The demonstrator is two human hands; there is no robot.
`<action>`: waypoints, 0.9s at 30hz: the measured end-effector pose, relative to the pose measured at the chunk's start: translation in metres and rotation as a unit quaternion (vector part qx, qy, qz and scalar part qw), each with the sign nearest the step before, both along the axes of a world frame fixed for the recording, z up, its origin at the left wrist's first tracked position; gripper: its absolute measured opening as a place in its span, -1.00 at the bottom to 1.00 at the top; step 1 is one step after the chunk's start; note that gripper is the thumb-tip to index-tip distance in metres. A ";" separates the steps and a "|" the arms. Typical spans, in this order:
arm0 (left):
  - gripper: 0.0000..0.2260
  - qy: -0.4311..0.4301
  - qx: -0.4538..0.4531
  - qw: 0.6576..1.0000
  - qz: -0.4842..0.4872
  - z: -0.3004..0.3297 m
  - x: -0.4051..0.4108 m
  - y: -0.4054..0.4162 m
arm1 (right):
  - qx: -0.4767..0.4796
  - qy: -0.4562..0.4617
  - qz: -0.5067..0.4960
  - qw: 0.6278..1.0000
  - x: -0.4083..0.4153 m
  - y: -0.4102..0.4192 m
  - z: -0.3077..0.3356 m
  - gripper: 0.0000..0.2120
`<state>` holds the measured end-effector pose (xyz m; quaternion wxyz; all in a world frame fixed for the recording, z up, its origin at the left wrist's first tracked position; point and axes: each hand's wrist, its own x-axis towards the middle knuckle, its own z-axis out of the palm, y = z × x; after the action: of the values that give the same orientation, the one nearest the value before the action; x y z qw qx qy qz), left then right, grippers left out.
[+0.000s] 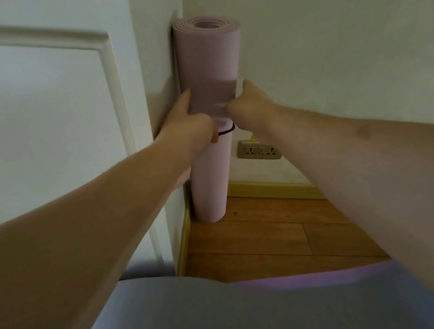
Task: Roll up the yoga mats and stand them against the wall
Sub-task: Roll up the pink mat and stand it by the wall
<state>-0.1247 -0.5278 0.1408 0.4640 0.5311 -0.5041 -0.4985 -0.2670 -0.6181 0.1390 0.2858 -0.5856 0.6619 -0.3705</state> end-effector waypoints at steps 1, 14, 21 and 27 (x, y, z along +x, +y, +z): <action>0.06 -0.009 0.002 1.000 -0.005 -0.001 0.000 0.002 | 0.005 -0.011 0.003 1.000 -0.002 0.003 -0.002 -0.41; -0.30 -0.100 0.009 0.995 -0.015 -0.010 0.003 0.052 | -0.064 0.031 0.095 0.993 0.003 0.060 0.015 -0.37; -0.33 -0.113 -0.014 0.993 -0.015 0.000 0.010 0.057 | 0.026 0.117 0.099 0.988 0.020 0.053 0.036 -0.19; -0.41 -0.119 -0.027 0.992 -0.018 -0.008 0.011 0.064 | 0.033 0.092 0.127 0.987 0.013 0.058 0.016 -0.16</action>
<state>-0.1133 -0.4634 0.1329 0.4055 0.5648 -0.5784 -0.4267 -0.2543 -0.5597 0.1549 0.2874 -0.6866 0.6176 -0.2540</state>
